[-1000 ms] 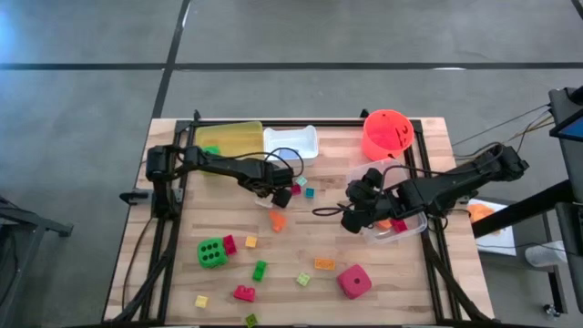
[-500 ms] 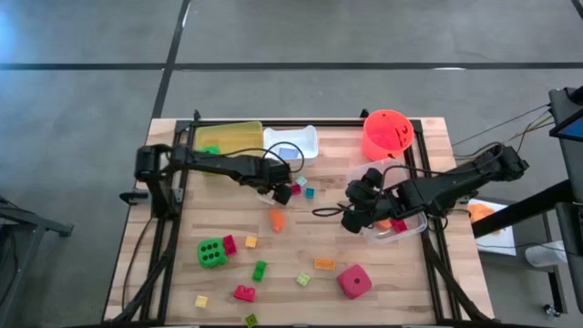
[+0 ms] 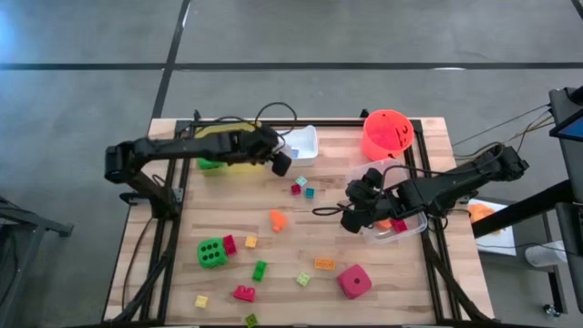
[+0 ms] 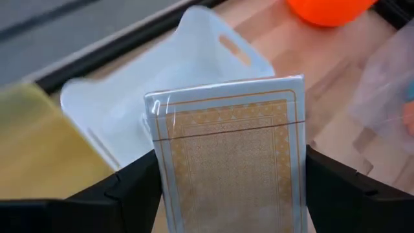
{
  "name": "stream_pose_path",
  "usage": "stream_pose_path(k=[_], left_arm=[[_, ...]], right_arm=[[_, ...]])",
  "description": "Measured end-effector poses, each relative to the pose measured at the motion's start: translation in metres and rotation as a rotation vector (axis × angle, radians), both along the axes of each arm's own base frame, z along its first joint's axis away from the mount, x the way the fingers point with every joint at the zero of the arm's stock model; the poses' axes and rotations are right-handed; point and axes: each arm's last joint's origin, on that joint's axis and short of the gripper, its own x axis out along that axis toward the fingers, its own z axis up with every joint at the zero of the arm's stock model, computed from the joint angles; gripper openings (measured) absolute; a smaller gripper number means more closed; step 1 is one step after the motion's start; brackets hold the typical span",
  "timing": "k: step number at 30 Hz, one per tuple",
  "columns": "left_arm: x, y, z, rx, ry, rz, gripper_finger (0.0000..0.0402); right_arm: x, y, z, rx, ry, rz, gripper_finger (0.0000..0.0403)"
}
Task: Pick & Place Toys
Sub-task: Put the orange deck of cards into the white bin
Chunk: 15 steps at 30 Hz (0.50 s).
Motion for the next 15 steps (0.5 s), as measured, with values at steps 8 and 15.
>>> stream_pose_path(k=[8,15], left_arm=[[0.012,0.042,0.029,0.088,0.074,-0.085,0.0293],[0.030,0.074,0.027,0.053,0.184,-0.216,0.0292]], right_arm=[[0.000,0.000,0.000,0.004,-0.004,-0.006,0.0337],[0.000,0.000,0.000,0.004,-0.005,-0.006,0.0337]])
